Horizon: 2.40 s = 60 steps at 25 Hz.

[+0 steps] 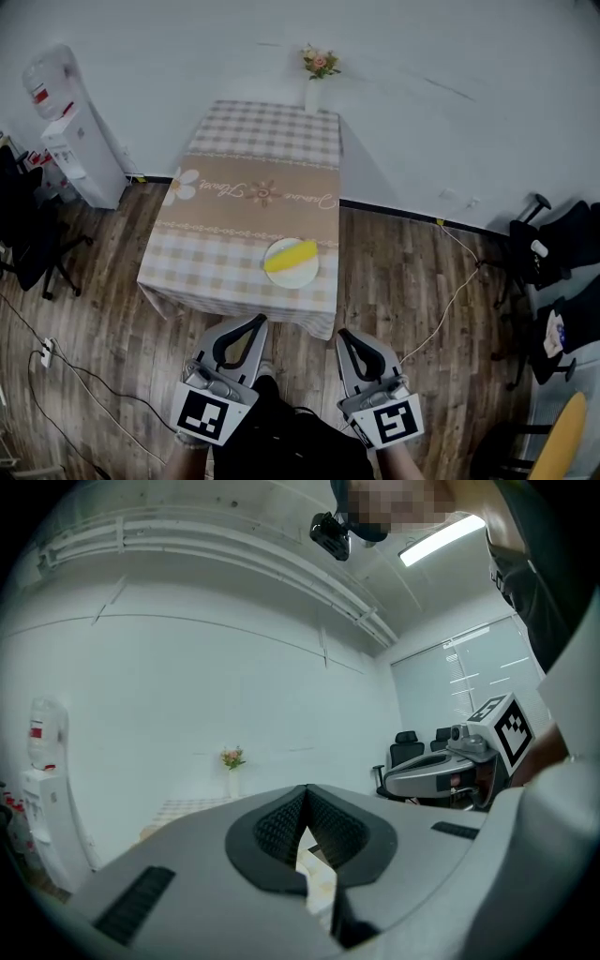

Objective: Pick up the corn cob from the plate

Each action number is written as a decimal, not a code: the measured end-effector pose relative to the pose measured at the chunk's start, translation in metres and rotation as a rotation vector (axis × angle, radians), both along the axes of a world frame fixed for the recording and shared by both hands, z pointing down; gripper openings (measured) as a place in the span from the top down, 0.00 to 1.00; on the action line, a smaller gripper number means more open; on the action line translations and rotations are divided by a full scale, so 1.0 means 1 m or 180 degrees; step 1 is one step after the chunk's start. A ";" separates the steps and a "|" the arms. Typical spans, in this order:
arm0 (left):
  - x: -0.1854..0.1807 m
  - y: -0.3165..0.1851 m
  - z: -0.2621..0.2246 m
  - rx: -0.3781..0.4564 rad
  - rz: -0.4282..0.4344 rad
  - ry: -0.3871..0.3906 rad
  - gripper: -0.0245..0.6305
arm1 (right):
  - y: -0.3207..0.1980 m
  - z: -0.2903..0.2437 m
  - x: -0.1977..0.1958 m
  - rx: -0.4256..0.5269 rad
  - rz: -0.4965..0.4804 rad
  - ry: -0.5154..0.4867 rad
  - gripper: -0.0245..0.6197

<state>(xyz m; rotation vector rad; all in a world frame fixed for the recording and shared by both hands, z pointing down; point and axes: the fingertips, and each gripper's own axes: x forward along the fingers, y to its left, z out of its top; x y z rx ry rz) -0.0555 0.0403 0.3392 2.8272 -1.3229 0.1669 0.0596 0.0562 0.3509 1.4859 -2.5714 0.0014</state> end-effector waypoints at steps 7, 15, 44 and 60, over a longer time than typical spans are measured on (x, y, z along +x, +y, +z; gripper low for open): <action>-0.014 -0.044 -0.001 0.0021 0.0098 0.0015 0.94 | -0.043 -0.002 -0.015 0.0006 0.0082 0.0031 0.90; -0.031 -0.085 -0.001 0.0082 0.0208 0.0006 0.94 | -0.080 0.000 -0.036 0.0017 0.0140 0.0056 0.90; -0.021 -0.148 0.001 0.0080 0.0189 0.0003 0.94 | -0.141 -0.004 -0.026 0.0049 0.0141 0.0057 0.90; 0.010 -0.170 0.007 0.0006 0.0053 -0.0050 0.94 | -0.161 0.000 0.008 0.0005 0.0099 0.0056 0.90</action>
